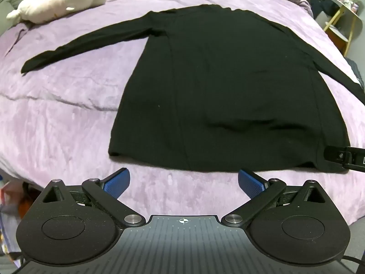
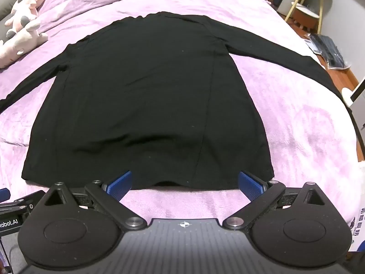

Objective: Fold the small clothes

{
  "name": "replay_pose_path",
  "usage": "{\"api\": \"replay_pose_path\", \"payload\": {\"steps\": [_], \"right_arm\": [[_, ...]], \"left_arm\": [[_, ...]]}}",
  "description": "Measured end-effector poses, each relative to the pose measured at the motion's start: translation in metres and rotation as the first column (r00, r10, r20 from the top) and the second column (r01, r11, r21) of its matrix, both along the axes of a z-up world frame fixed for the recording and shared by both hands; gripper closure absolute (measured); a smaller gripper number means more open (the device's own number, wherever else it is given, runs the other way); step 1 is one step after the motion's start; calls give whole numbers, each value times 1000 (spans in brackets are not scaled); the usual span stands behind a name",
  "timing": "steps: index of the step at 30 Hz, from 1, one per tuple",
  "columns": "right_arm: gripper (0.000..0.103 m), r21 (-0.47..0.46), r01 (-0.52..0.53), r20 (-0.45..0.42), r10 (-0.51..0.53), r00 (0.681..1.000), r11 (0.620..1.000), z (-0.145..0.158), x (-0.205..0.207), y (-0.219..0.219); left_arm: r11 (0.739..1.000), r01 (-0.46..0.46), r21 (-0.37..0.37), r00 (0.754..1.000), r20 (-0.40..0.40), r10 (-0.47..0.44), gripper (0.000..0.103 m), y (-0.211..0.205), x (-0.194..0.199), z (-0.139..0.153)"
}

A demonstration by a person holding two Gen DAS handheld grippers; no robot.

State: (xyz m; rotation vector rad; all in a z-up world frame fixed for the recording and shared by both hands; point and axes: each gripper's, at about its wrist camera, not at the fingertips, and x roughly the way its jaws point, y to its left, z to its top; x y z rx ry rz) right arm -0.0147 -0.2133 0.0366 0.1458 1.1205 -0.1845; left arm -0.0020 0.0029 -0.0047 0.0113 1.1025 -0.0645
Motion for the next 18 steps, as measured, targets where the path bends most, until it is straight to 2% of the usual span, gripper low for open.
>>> {"api": "replay_pose_path", "payload": {"steps": [18], "right_arm": [[4, 15, 2, 7, -2, 1000, 1000, -2, -4, -5]], "left_arm": [[1000, -1, 5, 1000, -6, 1, 0, -2, -5, -2]]}}
